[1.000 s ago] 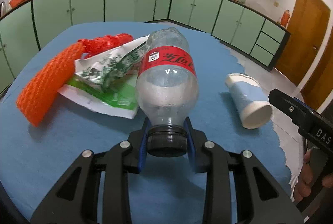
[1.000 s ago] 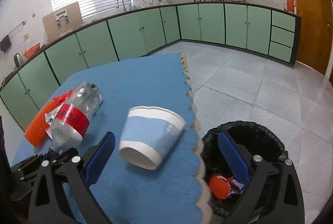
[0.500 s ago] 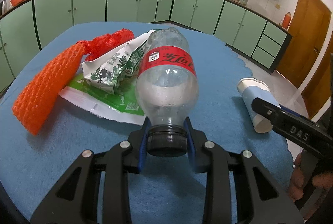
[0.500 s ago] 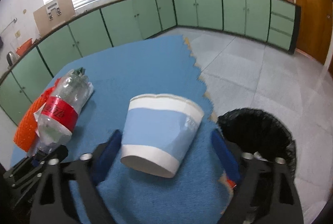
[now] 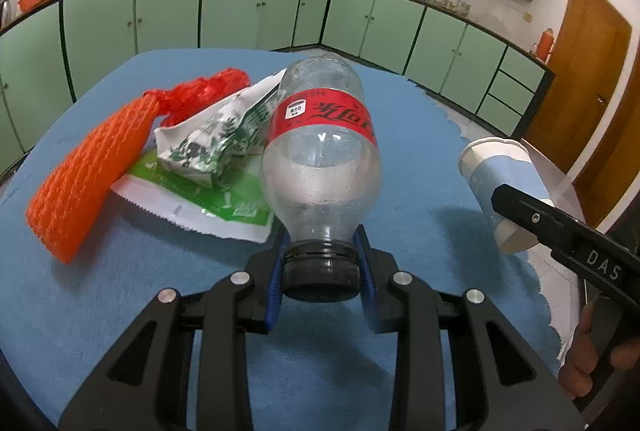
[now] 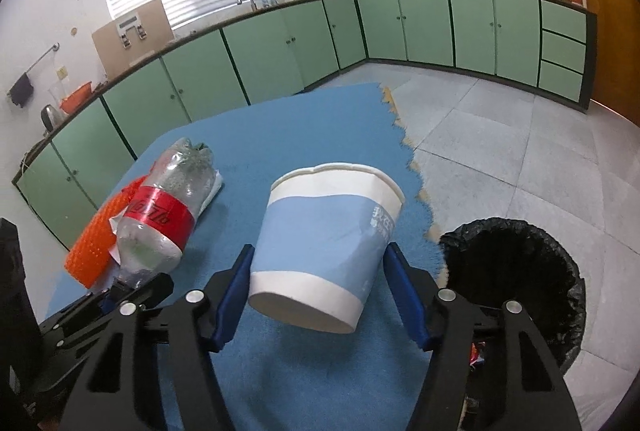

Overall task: Collect trash
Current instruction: 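Carry the bottle and cup over the bin and release both tools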

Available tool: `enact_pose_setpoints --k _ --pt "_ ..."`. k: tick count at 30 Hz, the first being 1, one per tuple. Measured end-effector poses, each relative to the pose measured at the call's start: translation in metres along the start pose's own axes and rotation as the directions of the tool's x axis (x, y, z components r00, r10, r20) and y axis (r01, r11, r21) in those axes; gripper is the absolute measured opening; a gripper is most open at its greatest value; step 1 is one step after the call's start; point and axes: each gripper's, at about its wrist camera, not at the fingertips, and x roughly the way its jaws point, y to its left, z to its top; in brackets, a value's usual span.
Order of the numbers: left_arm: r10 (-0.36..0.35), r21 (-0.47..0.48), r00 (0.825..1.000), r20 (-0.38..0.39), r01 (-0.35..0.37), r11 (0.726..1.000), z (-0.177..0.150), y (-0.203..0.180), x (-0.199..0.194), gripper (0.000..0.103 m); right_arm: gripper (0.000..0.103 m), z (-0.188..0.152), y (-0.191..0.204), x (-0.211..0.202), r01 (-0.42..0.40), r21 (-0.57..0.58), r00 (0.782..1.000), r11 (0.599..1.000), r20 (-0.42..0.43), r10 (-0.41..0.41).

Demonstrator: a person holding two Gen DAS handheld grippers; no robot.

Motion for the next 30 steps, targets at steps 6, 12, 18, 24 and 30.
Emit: enact_pose_setpoints --k 6,12,18,24,30 --pt "-0.034 0.025 0.999 0.015 0.034 0.999 0.005 -0.017 -0.007 0.03 0.064 0.004 -0.013 -0.021 0.016 0.018 0.999 1.0 0.036 -0.017" --pt "-0.072 0.059 0.997 0.025 0.07 0.996 0.009 -0.041 -0.01 0.03 0.064 0.01 -0.032 -0.042 0.057 0.035 0.996 0.998 0.073 -0.059" --pt "-0.119 0.092 0.992 0.037 0.116 0.989 0.015 -0.07 -0.009 0.03 0.064 0.015 -0.059 -0.065 0.115 0.057 0.987 0.992 0.107 -0.121" --pt "-0.174 0.128 0.984 0.048 0.167 0.978 0.025 -0.104 -0.005 0.03 0.064 0.013 -0.085 -0.083 0.17 0.083 0.976 0.982 0.125 -0.179" --pt "-0.22 0.166 0.974 0.044 0.21 0.963 0.03 -0.14 0.004 0.03 0.064 0.012 -0.11 -0.096 0.212 0.109 0.965 0.971 0.131 -0.225"
